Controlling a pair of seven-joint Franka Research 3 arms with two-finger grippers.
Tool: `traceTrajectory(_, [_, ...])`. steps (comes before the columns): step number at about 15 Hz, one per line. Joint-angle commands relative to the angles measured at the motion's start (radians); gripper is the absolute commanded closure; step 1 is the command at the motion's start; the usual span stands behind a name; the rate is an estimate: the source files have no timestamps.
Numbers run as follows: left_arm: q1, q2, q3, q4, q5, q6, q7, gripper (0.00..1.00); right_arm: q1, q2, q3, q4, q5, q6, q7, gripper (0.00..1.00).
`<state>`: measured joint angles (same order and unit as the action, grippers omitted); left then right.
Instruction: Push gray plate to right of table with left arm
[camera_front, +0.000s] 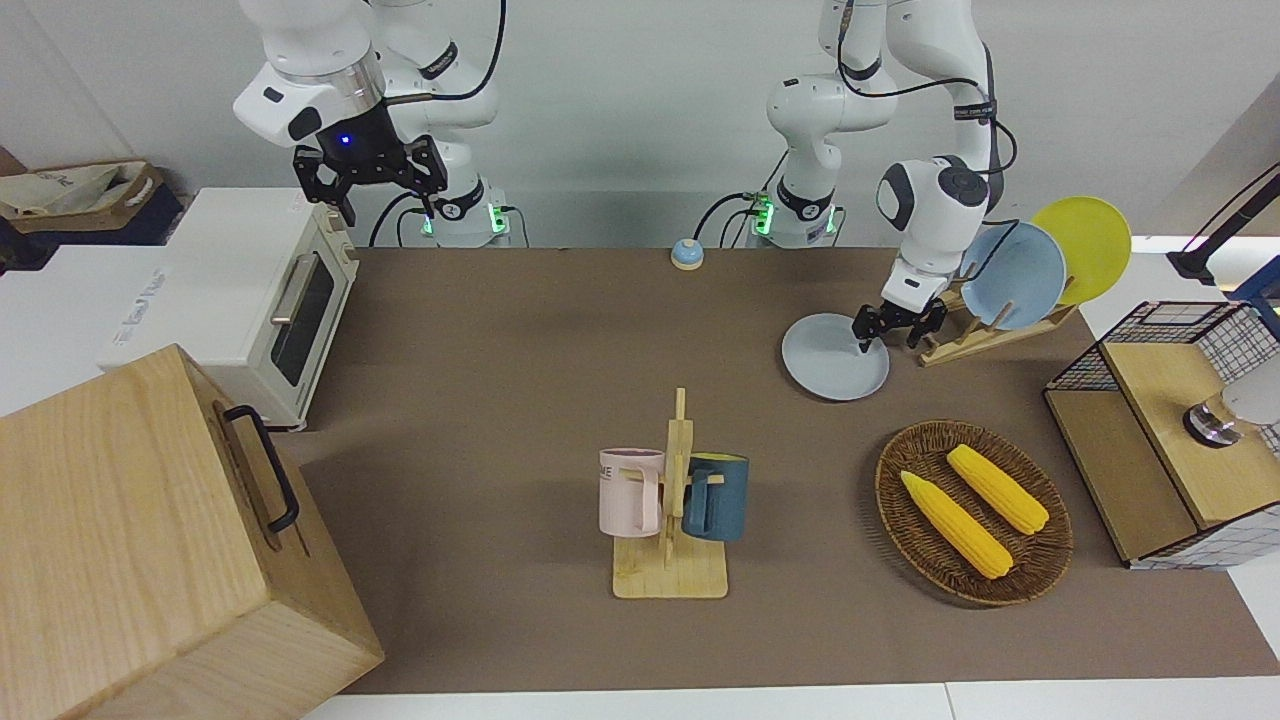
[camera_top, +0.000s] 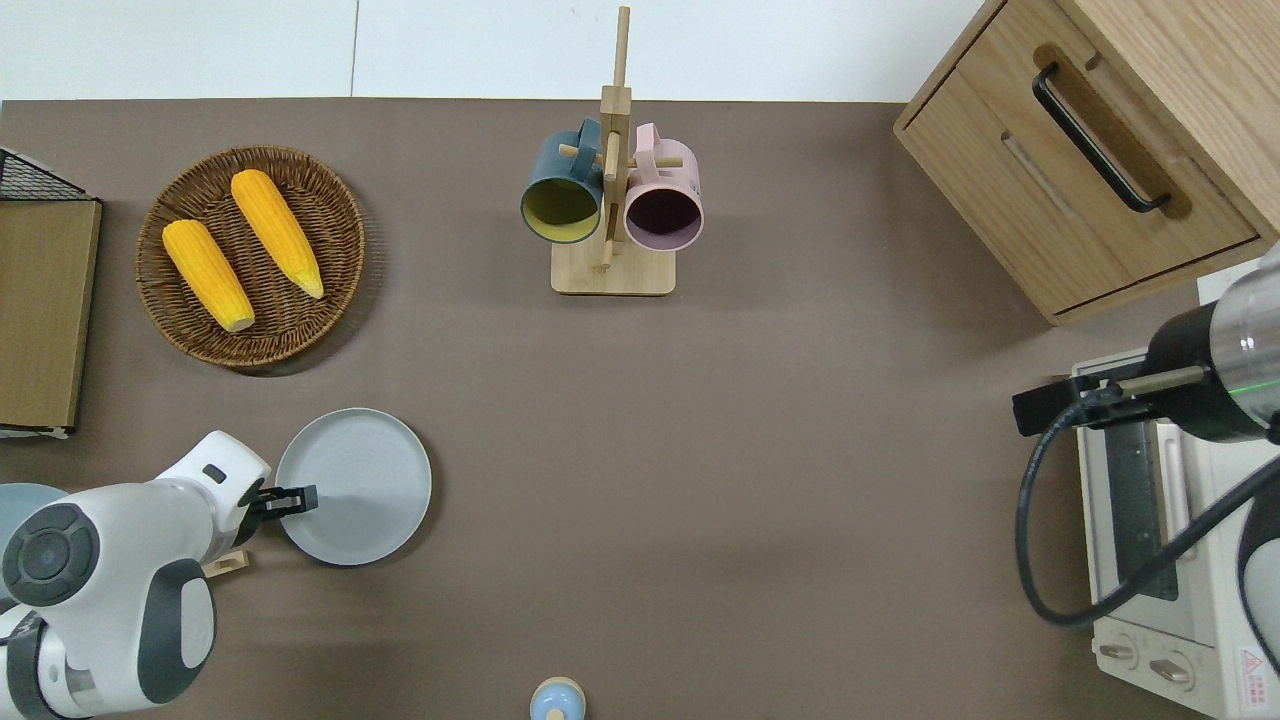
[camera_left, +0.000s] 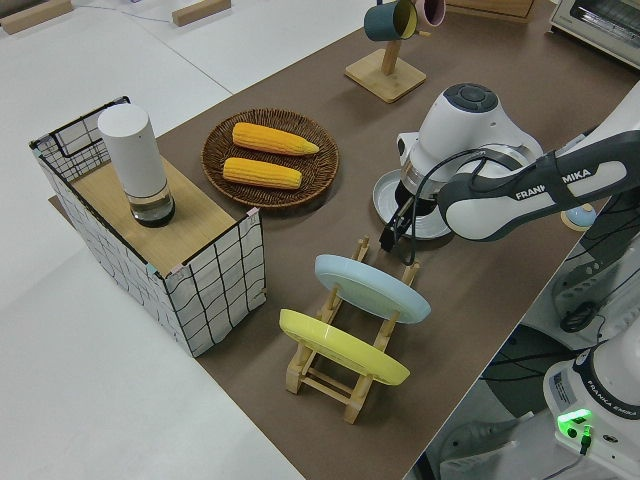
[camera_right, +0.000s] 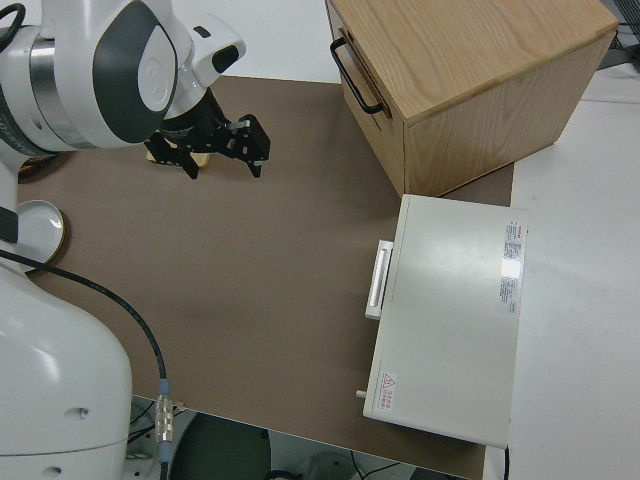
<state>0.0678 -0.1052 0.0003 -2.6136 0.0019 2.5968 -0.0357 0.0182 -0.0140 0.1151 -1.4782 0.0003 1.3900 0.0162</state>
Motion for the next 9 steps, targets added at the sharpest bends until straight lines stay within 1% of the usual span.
traceTrajectory(1, [-0.011, -0.008, -0.008, -0.016, 0.017, 0.016, -0.085, 0.84, -0.02, -0.003, 0.015, 0.009, 0.004, -0.016, 0.013, 0.017])
traceTrajectory(7, [-0.009, -0.007, -0.008, -0.014, 0.018, 0.016, -0.072, 0.87, -0.02, -0.003, 0.017, 0.009, 0.004, -0.016, 0.013, 0.017])
traceTrajectory(9, [-0.009, -0.008, -0.008, -0.013, 0.021, 0.016, -0.07, 0.97, -0.02, -0.003, 0.017, 0.009, 0.006, -0.016, 0.013, 0.017])
